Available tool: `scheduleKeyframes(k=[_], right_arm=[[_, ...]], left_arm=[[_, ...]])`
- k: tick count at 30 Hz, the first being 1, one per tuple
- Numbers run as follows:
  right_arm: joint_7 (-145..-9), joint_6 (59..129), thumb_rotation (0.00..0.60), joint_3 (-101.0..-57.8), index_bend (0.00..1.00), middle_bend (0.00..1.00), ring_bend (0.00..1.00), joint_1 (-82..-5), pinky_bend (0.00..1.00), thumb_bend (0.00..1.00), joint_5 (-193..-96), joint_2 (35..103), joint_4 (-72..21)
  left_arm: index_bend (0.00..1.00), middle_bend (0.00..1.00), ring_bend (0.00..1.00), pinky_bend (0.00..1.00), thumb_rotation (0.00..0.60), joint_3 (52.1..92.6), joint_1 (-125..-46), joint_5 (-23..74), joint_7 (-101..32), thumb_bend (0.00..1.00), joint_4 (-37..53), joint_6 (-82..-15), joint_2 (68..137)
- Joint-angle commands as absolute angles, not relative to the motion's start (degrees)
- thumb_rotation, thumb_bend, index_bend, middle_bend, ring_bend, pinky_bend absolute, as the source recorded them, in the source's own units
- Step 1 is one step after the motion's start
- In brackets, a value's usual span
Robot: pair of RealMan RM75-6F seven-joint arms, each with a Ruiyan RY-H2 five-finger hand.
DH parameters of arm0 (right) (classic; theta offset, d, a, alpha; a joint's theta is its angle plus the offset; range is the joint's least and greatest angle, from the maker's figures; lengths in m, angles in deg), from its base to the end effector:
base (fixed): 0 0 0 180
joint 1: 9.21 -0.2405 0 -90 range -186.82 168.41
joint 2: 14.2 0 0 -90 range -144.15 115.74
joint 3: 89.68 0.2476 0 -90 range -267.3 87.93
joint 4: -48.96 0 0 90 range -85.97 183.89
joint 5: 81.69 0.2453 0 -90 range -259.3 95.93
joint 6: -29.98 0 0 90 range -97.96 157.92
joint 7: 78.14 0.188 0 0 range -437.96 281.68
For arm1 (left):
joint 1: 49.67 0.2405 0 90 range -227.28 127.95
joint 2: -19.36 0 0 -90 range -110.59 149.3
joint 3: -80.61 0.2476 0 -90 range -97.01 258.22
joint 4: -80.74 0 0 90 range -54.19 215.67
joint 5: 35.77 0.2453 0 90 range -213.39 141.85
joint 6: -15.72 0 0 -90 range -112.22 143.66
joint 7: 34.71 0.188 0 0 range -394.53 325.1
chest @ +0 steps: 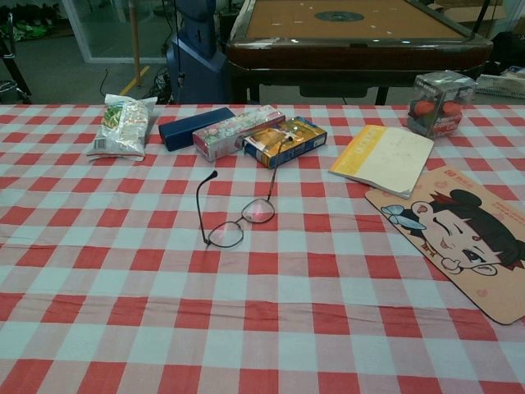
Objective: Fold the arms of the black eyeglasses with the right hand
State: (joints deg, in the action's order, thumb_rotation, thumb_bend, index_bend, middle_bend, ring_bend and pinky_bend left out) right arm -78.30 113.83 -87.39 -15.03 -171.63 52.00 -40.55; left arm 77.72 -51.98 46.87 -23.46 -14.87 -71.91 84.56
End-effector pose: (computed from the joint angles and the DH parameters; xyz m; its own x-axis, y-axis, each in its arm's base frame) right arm -0.3111 -0.2301 0.1056 0.4175 -0.0251 0.9083 -0.9058 -0.0911 0.4138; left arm -0.3183 0.2119 0.1221 0.5010 -0.0052 0.8654 0.8623 0.0878 -0.4987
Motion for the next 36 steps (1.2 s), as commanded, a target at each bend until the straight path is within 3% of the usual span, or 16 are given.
scheduleKeyframes(k=[1, 18, 23, 27, 29, 32, 36], right_arm=[[-78.0, 113.2, 0.6, -87.9, 0.0, 0.24, 0.17, -15.5, 0.32, 0.45, -172.4, 52.0, -40.4], [-78.7, 112.3, 0.6, -87.9, 0.0, 0.25, 0.18, -17.5, 0.32, 0.46, -174.4, 52.7, -40.7], [-80.0, 110.3, 0.6, -86.6, 0.0, 0.33, 0.25, -20.0, 0.32, 0.46, -174.5, 54.2, -41.7], [-81.2, 107.3, 0.6, -85.3, 0.0, 0.48, 0.46, -23.0, 0.42, 0.46, -174.4, 55.9, -42.4], [-82.1, 105.1, 0.6, -84.6, 0.0, 0.6, 0.62, -24.9, 0.56, 0.47, -173.9, 57.0, -42.8], [-83.4, 101.4, 0.6, -83.9, 0.0, 0.81, 0.85, -27.5, 0.78, 0.55, -173.0, 58.3, -43.6], [-84.4, 95.0, 0.6, -83.2, 0.0, 0.95, 0.99, -31.8, 0.92, 0.69, -171.1, 60.2, -44.8]], left_arm=[[0.0, 0.0, 0.0, 0.0, 0.6, 77.7, -51.9, 46.7, -23.5, 0.16, -14.8, -71.9, 84.6], [0.0, 0.0, 0.0, 0.0, 0.6, 77.6, -51.6, 46.3, -24.5, 0.16, -13.6, -72.0, 84.9], [0.0, 0.0, 0.0, 0.0, 0.6, 77.6, -51.5, 46.4, -24.9, 0.16, -13.4, -72.0, 84.9], [0.0, 0.0, 0.0, 0.0, 0.6, 77.7, -51.5, 46.4, -25.0, 0.16, -13.3, -71.9, 84.9], [0.0, 0.0, 0.0, 0.0, 0.6, 77.7, -51.5, 46.4, -25.0, 0.16, -13.3, -71.9, 84.8], [0.0, 0.0, 0.0, 0.0, 0.6, 77.7, -51.4, 46.4, -25.0, 0.16, -13.4, -72.0, 84.7], [0.0, 0.0, 0.0, 0.0, 0.6, 77.6, -51.4, 46.3, -25.1, 0.16, -13.3, -72.0, 84.6]])
